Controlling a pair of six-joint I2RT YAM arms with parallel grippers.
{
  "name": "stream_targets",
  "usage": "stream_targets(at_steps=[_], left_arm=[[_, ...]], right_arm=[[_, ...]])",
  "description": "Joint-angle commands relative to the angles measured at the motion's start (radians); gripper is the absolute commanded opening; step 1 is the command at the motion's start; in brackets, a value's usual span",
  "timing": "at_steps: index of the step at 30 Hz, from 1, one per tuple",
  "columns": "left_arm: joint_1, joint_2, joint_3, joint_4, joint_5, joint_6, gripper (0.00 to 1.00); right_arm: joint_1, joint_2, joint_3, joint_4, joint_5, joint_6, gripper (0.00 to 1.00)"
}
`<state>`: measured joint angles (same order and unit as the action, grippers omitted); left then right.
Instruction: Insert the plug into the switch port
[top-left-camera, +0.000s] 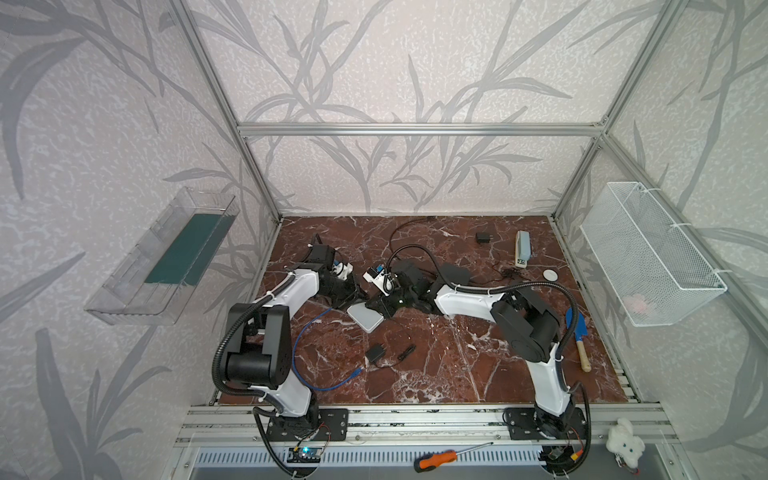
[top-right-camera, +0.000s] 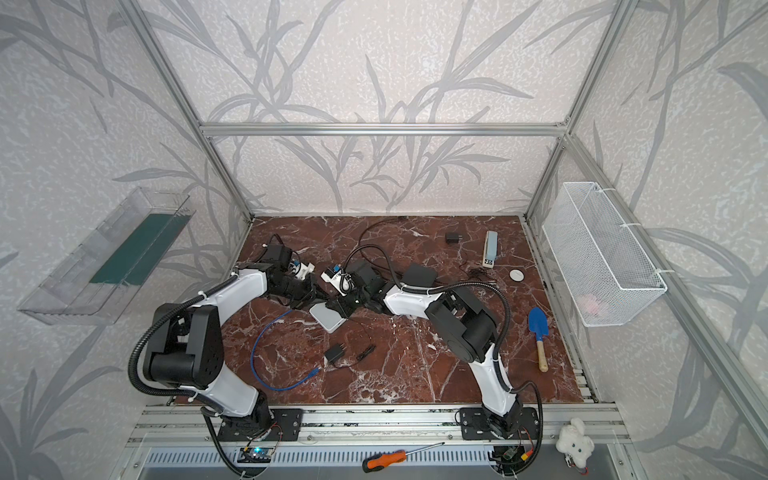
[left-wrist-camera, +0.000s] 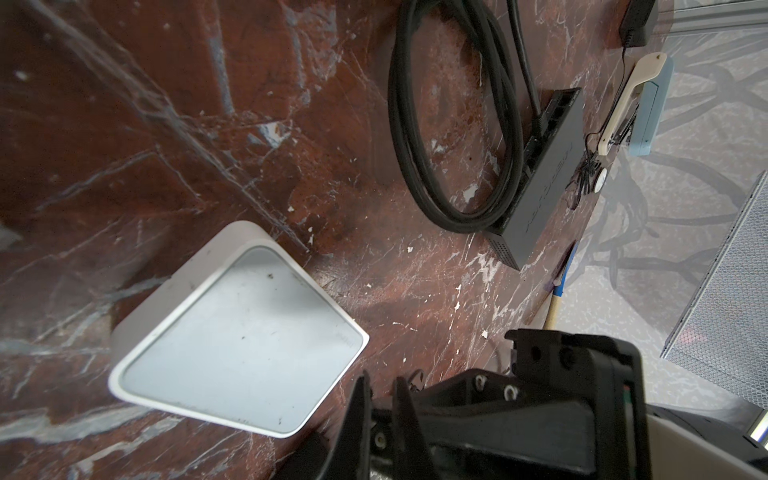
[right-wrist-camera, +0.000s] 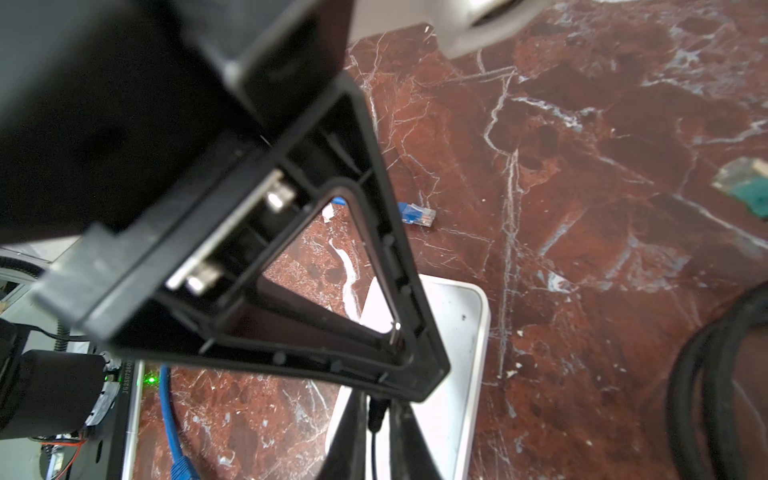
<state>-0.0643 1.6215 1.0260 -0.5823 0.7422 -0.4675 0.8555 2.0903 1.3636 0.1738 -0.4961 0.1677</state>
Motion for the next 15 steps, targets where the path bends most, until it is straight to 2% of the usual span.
stream_targets(at_steps=[1, 4, 8, 10, 15], left_arm=[[0.0, -0.014, -0.006, 0.0, 0.013, 0.0, 0.04], [0.0, -0.02, -0.01, -0.004, -0.004, 0.004, 0.05], [0.003, -0.035, 0.011, -0.053, -0.112, 0.042, 0.28], [0.011, -0.032, 0.037, -0.076, -0.164, 0.07, 0.36], [0.028, 0.009, 0.096, -0.105, -0.279, 0.132, 0.41]], right_arm=[[0.002, 0.001, 0.023, 0.003, 0.017, 0.007, 0.09], [0.002, -0.008, 0.026, -0.014, 0.037, 0.007, 0.07], [0.002, -0.029, 0.026, -0.092, 0.052, -0.038, 0.07], [0.002, -0.043, 0.001, -0.134, 0.055, -0.075, 0.06], [0.004, -0.1, -0.107, -0.229, 0.086, -0.169, 0.06]])
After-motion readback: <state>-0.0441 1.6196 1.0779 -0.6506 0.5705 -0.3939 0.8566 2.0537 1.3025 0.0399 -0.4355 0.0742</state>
